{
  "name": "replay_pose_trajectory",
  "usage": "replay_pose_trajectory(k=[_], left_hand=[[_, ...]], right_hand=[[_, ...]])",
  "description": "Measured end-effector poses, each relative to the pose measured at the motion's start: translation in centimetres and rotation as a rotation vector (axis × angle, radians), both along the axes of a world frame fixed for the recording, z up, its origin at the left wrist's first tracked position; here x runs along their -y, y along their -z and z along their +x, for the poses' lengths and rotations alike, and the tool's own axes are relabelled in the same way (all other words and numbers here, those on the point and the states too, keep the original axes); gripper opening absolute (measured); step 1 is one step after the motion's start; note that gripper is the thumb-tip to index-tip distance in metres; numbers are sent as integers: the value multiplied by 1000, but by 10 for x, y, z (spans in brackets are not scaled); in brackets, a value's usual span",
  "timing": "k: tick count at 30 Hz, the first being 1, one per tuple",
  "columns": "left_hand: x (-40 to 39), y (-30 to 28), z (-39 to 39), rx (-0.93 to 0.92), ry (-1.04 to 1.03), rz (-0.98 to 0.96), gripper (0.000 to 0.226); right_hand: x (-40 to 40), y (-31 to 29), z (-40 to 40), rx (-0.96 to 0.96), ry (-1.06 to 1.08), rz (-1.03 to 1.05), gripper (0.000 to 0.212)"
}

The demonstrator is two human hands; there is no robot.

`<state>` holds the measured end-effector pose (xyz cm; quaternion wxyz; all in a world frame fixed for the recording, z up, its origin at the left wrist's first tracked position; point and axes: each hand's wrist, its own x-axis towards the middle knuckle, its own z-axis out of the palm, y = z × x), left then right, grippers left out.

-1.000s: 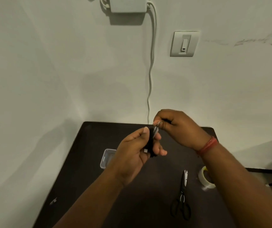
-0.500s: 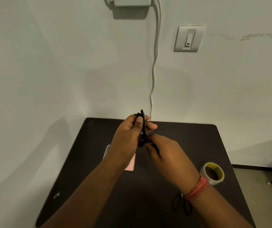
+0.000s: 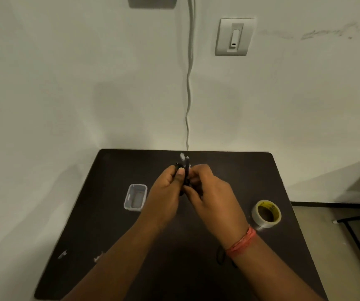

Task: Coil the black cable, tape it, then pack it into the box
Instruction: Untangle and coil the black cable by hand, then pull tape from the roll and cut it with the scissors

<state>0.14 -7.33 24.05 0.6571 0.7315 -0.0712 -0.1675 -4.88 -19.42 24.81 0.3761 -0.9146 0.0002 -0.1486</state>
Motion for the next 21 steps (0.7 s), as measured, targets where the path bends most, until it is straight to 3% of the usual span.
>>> replay_pose_trajectory(k=[5, 11, 14, 18, 21], left_hand=[[-4, 27, -10, -65, 9, 179, 31], [-4, 52, -31, -264, 10, 215, 33], [-6, 63, -41, -348, -60, 177, 33], [-10, 76, -51, -458, -144, 142, 35], [-12, 85, -54, -512, -222, 110, 34]], right_hand=[[15, 19, -1, -17, -61, -243, 17], [35, 63, -11, -192, -141, 12, 24], [60, 110, -20, -343, -36, 112, 22], [107, 190, -39, -702, 116, 118, 16], [139, 231, -56, -768, 259, 60, 9]])
